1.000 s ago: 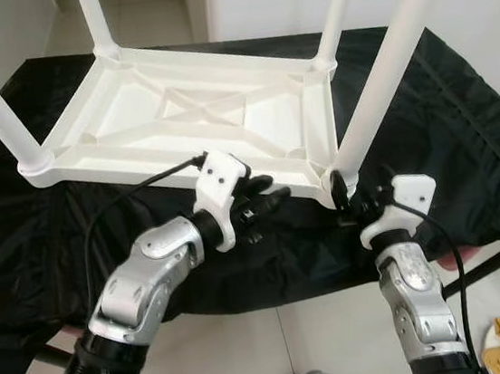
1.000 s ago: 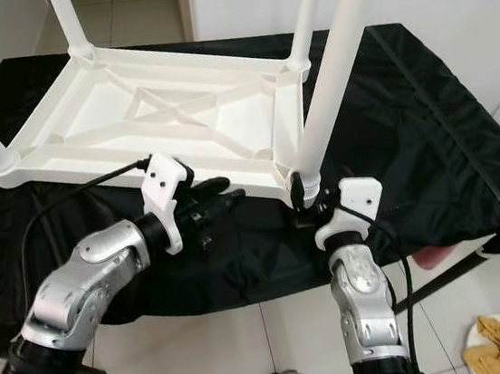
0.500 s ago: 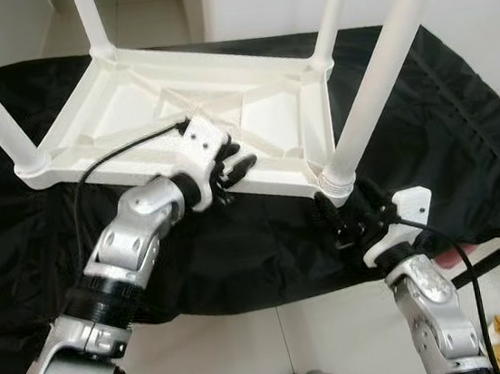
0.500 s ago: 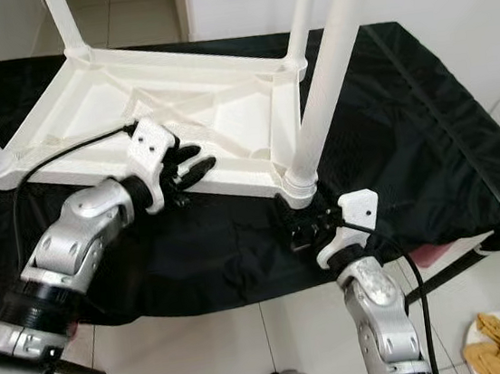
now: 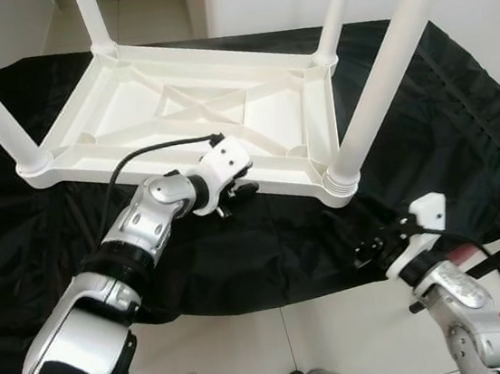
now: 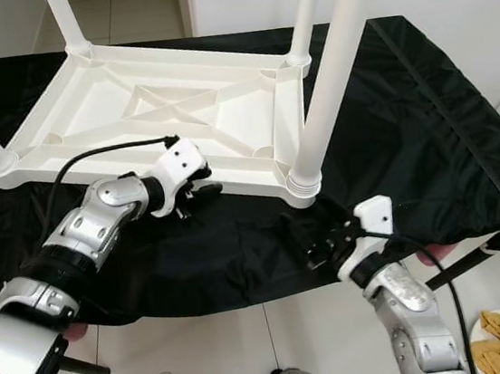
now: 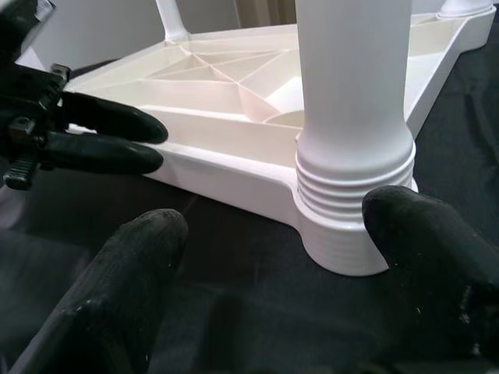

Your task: Building children table

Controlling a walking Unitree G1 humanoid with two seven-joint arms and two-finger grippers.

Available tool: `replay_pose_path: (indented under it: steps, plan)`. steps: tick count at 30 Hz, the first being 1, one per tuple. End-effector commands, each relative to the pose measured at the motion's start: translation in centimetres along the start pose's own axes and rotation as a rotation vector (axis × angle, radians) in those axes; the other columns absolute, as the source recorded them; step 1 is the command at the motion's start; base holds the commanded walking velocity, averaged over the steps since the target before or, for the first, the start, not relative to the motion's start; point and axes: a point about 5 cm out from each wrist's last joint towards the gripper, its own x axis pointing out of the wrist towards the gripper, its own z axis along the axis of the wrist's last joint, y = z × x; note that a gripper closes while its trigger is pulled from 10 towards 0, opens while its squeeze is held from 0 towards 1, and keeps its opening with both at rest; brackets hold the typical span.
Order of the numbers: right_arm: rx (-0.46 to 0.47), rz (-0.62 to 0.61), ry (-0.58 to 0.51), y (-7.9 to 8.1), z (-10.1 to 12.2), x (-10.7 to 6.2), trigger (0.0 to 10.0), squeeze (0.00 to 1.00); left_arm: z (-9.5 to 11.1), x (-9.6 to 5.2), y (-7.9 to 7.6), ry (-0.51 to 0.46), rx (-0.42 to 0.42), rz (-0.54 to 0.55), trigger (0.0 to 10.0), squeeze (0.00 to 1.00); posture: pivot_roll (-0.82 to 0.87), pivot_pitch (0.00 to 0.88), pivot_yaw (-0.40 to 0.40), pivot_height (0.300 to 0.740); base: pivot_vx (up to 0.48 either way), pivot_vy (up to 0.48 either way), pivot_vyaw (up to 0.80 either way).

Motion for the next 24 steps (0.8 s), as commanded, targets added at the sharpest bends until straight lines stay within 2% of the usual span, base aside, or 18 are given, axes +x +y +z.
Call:
replay_pose_path:
  steps: [1,10,14,20,21,22,24]
  plan:
    - [-0.003,0.006,-0.001,-0.2,0.3,-0.1,10.0,0.0,-0.7,0.6,-0.4,0.054,0.033,-0.036,10.0,0.0,-0.03,0.137,0.004,0.74,0.0,0.0,0.0]
    - [0.005,0.015,-0.004,-0.2,0.9,-0.2,10.0,0.0,-0.9,1.5,0.4,0.138,0.095,-0.044,10.0,0.0,-0.04,0.148,0.012,0.74,0.0,0.0,0.0]
    - [0.006,0.017,-0.005,-0.2,1.0,-0.2,10.0,0.0,-1.0,1.6,0.4,0.152,0.095,-0.053,10.0,0.0,-0.04,0.151,0.013,0.74,0.0,0.0,0.0]
    - [0.003,0.02,-0.013,-0.3,1.4,-0.2,10.0,0.0,-1.7,1.7,-0.2,0.204,0.139,-0.129,10.0,0.0,-0.04,0.154,0.024,0.74,0.0,0.0,0.0]
    - [-0.002,0.012,-0.014,-0.3,1.4,-0.3,10.0,0.0,-1.9,1.6,-0.3,0.206,0.144,-0.154,8.4,0.0,-0.04,0.154,0.026,0.74,0.0,0.0,0.0]
    - [-0.003,0.004,-0.015,-0.2,1.4,-0.5,10.0,0.0,-2.2,1.4,-0.5,0.208,0.146,-0.196,4.9,0.0,-0.05,0.155,0.031,0.74,0.0,0.0,0.0]
    - [0.0,0.002,-0.015,-0.2,1.5,-0.6,10.0,0.0,-2.3,1.3,-0.5,0.208,0.145,-0.211,4.9,0.0,-0.05,0.155,0.031,0.74,0.0,0.0,0.0]
